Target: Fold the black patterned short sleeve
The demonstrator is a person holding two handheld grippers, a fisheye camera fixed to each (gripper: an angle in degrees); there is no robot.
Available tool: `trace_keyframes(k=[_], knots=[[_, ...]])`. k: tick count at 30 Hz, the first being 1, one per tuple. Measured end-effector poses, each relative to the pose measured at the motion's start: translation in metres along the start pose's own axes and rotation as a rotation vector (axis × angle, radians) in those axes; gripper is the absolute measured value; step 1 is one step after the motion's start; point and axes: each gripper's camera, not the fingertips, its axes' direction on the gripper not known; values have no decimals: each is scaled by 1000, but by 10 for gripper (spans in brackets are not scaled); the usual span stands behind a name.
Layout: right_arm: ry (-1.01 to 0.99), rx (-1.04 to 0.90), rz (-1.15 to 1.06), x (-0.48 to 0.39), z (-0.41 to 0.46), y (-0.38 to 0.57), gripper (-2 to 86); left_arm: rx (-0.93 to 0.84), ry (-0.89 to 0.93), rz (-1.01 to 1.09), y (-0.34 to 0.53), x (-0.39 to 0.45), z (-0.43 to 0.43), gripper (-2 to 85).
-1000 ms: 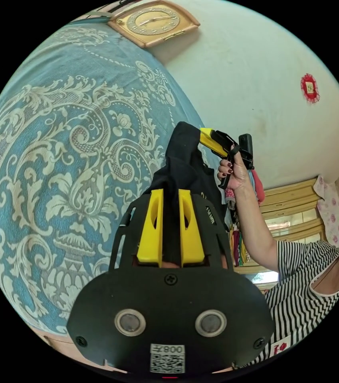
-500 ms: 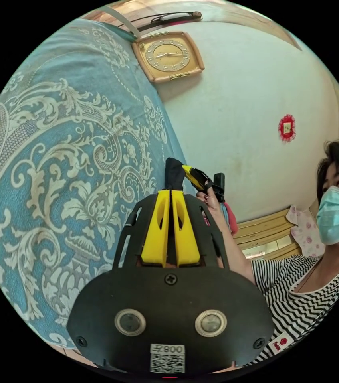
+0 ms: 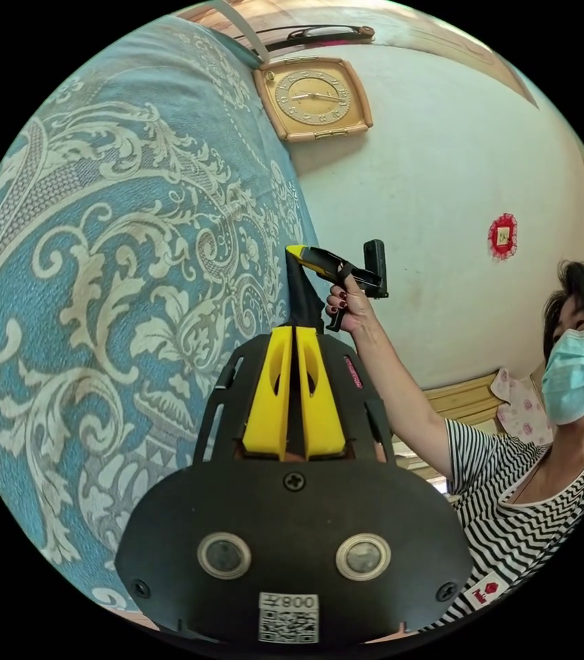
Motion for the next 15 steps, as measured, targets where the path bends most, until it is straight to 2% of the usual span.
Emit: trace_keyframes(k=[3, 6, 9, 11, 13, 15], knots=[[-40, 2, 3, 6, -5, -2, 5, -5, 13, -7, 9, -7, 3, 14], [-5, 94, 38, 9, -25, 10, 10, -8, -31, 41, 19, -3, 4, 10], [-1, 216, 64, 9, -47, 31, 11, -36, -60, 153, 23, 14, 23, 5], [-59, 264, 2, -6, -47, 51, 7, -108, -110, 254, 20, 28, 53, 3], [-35, 200, -49, -22, -30, 55, 4, -154, -161, 325, 19, 34, 79, 3], [26, 91, -62, -28, -3, 50, 2, -229, -286, 387, 20, 34, 110, 2]])
